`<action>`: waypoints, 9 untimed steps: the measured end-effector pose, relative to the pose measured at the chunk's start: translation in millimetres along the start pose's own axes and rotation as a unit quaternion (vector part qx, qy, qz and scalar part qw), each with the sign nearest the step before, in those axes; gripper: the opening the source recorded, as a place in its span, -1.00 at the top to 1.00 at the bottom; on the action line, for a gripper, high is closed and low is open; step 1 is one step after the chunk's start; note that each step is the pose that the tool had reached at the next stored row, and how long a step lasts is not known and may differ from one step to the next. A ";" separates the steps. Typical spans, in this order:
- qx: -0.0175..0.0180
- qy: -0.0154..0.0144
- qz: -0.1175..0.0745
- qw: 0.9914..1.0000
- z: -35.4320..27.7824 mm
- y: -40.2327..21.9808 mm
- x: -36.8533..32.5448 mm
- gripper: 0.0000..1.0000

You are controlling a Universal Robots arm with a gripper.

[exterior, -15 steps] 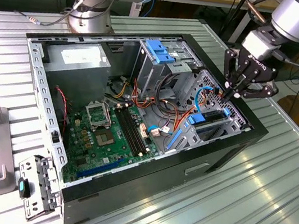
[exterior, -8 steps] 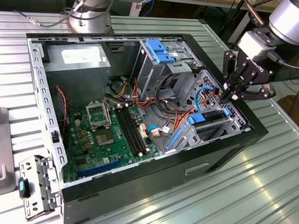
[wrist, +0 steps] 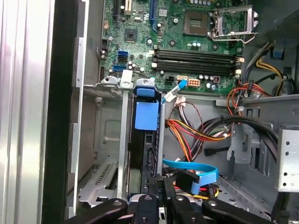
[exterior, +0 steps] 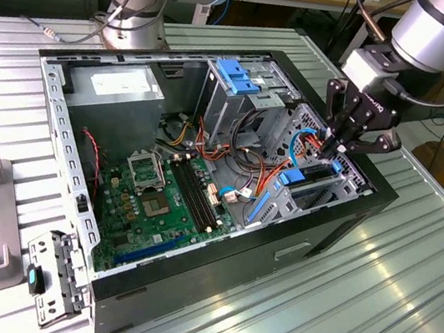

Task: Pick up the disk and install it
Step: 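Insert the first disk wire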

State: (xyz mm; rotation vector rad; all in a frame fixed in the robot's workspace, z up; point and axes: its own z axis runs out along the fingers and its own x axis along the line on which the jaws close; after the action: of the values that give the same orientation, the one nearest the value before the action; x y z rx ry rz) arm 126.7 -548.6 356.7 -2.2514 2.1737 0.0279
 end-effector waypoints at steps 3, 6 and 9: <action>0.000 0.000 0.010 1.000 1.9 1.2 2.1 0.67; 0.000 0.000 0.009 1.000 2.7 4.5 8.5 0.67; 0.000 0.000 0.001 1.000 4.1 5.7 8.7 0.67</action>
State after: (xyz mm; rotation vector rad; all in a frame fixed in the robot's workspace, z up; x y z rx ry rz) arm 121.3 -557.4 352.4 -2.2501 2.1746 0.0283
